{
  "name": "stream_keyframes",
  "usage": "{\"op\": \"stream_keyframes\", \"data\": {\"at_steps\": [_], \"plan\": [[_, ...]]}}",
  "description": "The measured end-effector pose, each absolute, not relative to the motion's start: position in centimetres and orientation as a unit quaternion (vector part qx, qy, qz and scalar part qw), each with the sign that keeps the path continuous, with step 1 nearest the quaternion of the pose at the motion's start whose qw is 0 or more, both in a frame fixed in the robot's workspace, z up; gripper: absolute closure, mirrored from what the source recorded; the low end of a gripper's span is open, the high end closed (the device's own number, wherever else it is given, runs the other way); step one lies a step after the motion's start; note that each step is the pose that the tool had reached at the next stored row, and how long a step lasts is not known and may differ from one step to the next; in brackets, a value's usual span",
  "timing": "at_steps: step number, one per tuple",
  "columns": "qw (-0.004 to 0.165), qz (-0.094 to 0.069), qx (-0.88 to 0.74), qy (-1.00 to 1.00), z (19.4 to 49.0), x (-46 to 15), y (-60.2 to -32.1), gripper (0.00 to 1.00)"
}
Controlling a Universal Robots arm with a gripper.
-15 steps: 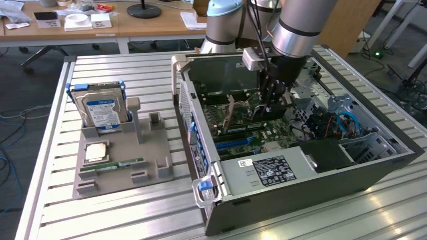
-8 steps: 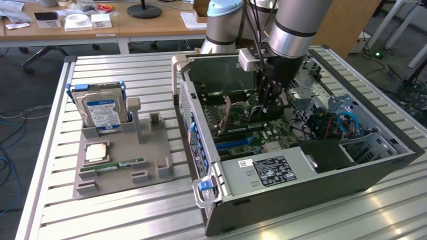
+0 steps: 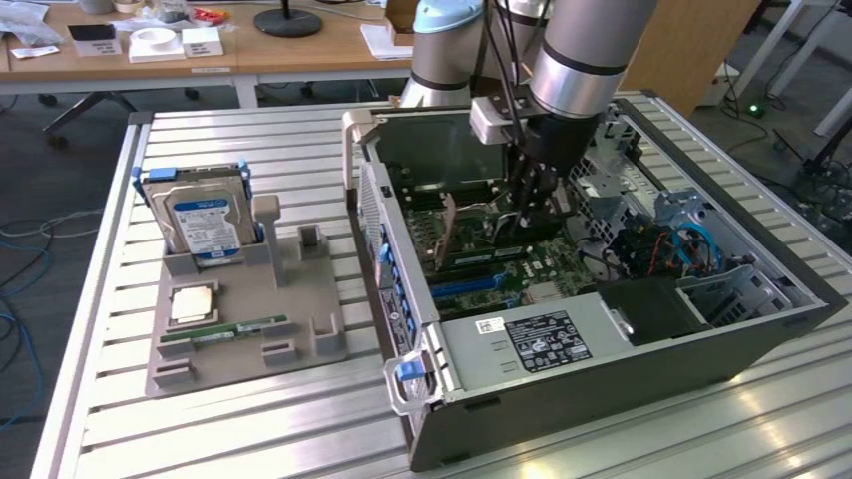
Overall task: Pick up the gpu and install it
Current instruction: 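Insert the gpu into the slot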
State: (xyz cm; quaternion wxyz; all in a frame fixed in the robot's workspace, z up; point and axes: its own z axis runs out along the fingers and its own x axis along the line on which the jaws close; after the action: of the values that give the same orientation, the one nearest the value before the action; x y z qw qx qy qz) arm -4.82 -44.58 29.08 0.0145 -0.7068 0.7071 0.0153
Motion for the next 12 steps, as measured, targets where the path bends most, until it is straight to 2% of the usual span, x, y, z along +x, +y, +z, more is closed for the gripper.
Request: {"op": "stream_keyframes", "data": {"at_steps": [12], "plan": [[0.015, 0.015, -0.707, 0.707, 28.24, -5.08, -45.19, 0.74]]}}
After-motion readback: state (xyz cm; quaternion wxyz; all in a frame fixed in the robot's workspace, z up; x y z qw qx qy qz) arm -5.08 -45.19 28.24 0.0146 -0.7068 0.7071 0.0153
